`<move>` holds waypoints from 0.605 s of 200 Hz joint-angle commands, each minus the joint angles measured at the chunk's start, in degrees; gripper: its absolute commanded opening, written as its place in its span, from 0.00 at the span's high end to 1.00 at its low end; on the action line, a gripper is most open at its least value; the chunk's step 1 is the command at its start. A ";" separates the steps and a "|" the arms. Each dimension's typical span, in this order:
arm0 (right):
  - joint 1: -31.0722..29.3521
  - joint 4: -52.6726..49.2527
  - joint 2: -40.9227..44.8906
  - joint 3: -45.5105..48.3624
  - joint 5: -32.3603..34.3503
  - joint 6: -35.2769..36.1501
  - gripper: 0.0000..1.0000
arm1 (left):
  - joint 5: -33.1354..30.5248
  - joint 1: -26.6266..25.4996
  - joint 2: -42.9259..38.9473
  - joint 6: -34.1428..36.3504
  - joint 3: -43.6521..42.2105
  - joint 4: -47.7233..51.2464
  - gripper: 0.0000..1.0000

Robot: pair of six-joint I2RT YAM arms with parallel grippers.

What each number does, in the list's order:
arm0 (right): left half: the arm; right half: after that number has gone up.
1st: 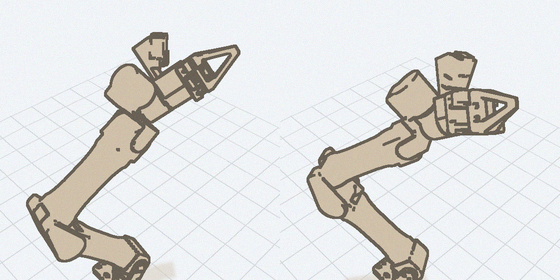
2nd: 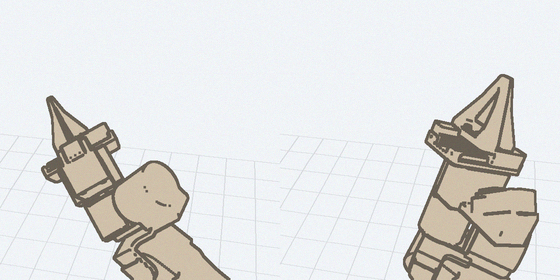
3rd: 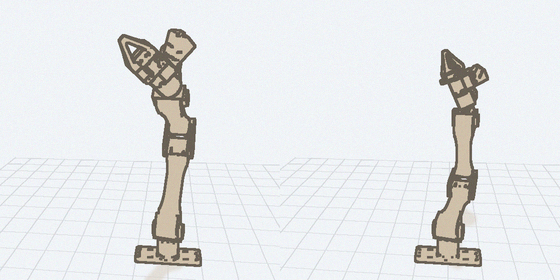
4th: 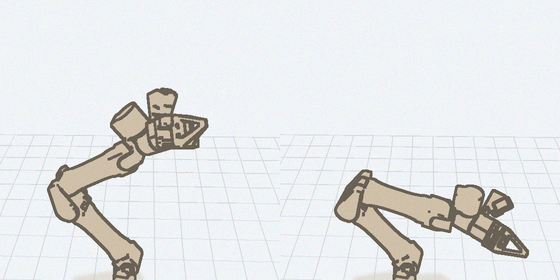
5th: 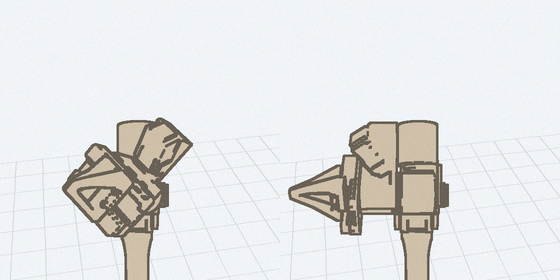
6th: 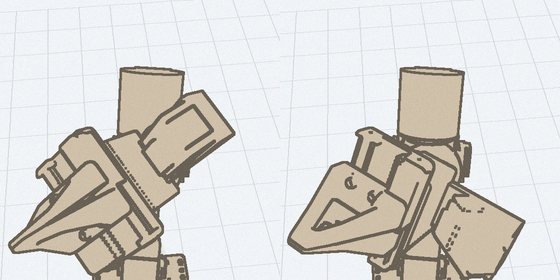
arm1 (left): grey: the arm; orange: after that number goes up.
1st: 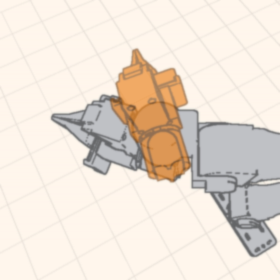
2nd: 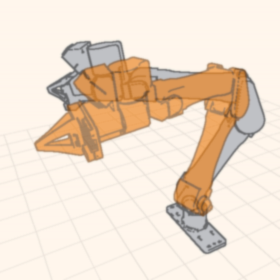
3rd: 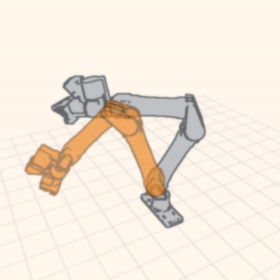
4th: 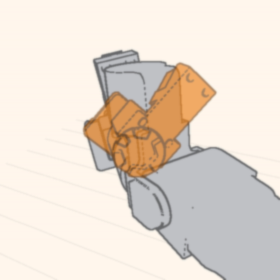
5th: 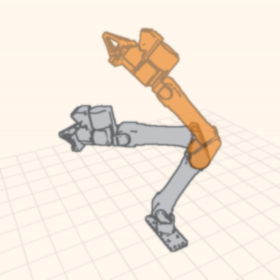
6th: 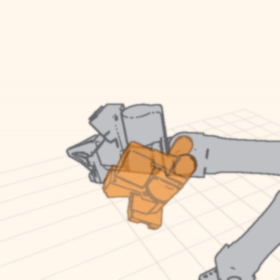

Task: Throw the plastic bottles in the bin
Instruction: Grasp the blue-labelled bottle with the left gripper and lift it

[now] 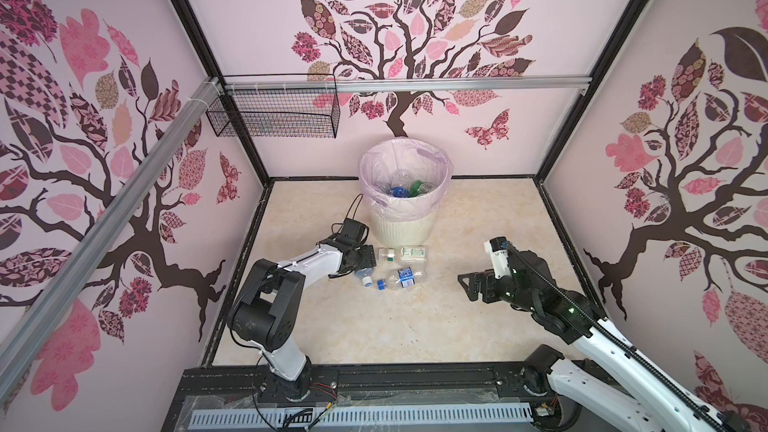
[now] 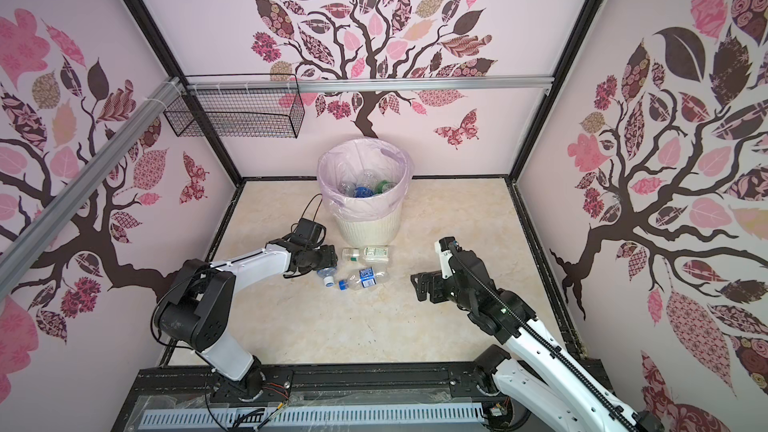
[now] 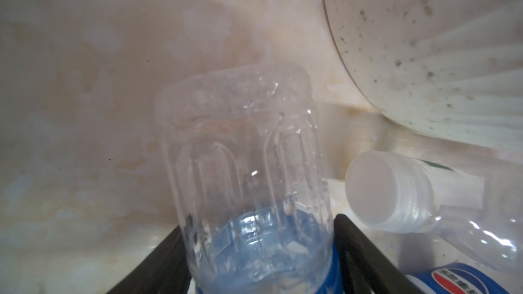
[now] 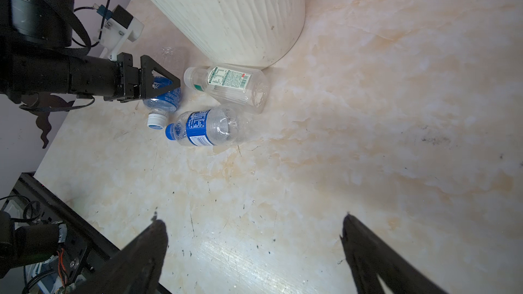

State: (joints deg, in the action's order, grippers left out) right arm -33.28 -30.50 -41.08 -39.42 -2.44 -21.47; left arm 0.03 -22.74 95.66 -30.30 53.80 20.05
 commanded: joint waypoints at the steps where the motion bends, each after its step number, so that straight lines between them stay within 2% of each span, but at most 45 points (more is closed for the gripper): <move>1: 0.05 0.30 0.49 0.92 -0.28 -0.15 0.02 | -1.78 0.33 -1.37 0.85 -0.34 0.75 0.26; 65: 0.05 0.53 0.48 1.01 -0.29 -0.15 0.02 | -4.47 0.33 -10.28 2.09 -5.62 3.39 0.36; 121: 0.05 0.53 0.46 1.01 -0.40 -0.16 0.02 | -6.88 0.42 -27.30 2.18 -6.89 11.39 0.42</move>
State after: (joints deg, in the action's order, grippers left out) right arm -33.28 -30.20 -41.04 -38.04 -2.63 -21.47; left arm -5.08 -22.57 75.11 -28.64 47.48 26.89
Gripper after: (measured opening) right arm 0.980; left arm 0.614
